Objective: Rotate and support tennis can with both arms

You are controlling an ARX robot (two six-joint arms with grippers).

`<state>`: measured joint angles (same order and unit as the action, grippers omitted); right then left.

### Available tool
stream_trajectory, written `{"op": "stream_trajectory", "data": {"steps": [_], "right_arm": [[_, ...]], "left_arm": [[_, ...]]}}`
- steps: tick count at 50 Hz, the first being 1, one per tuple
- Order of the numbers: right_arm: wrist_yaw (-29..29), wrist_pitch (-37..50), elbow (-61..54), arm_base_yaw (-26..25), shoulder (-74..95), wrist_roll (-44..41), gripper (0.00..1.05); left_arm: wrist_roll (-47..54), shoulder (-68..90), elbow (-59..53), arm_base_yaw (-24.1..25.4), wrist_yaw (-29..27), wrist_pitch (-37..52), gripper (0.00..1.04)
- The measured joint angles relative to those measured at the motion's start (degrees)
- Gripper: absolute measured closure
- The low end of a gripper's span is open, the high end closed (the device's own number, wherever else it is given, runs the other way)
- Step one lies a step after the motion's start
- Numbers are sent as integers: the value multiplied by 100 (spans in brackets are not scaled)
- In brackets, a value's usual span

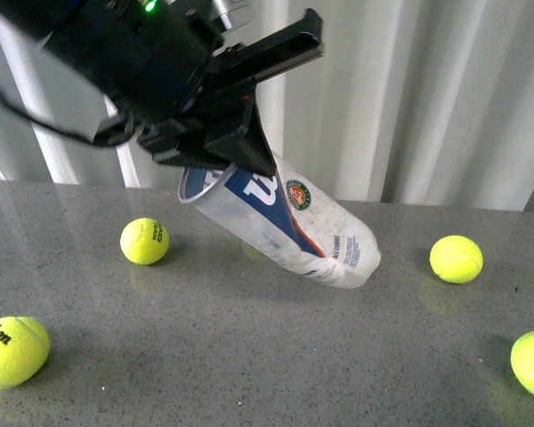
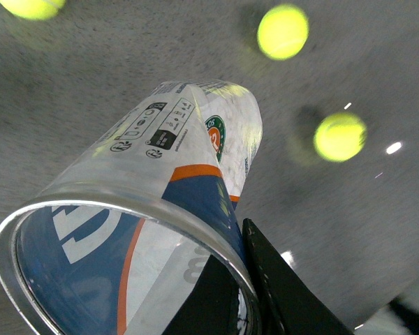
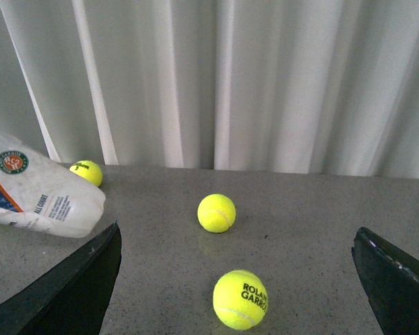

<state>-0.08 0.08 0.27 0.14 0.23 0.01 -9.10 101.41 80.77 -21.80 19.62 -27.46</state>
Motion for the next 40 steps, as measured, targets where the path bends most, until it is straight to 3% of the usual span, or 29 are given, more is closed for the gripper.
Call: {"op": "stream_trajectory", "data": {"steps": [6,14,21,40], "right_arm": [[0,0,0,0,0,0,7],[0,0,0,0,0,-2,7],[0,0,0,0,0,0,7],[-2,0,0,0,0,0,7]], "left_arm": [[1996,726,1847,-334,-1123,-2142,101],[3611,1434,3261,-678,-2028,-3613,101],[4323,1685,3311,-960,-2330,-3727,101],[4463,2015,2647,-1075,-2417,-2977,101]]}}
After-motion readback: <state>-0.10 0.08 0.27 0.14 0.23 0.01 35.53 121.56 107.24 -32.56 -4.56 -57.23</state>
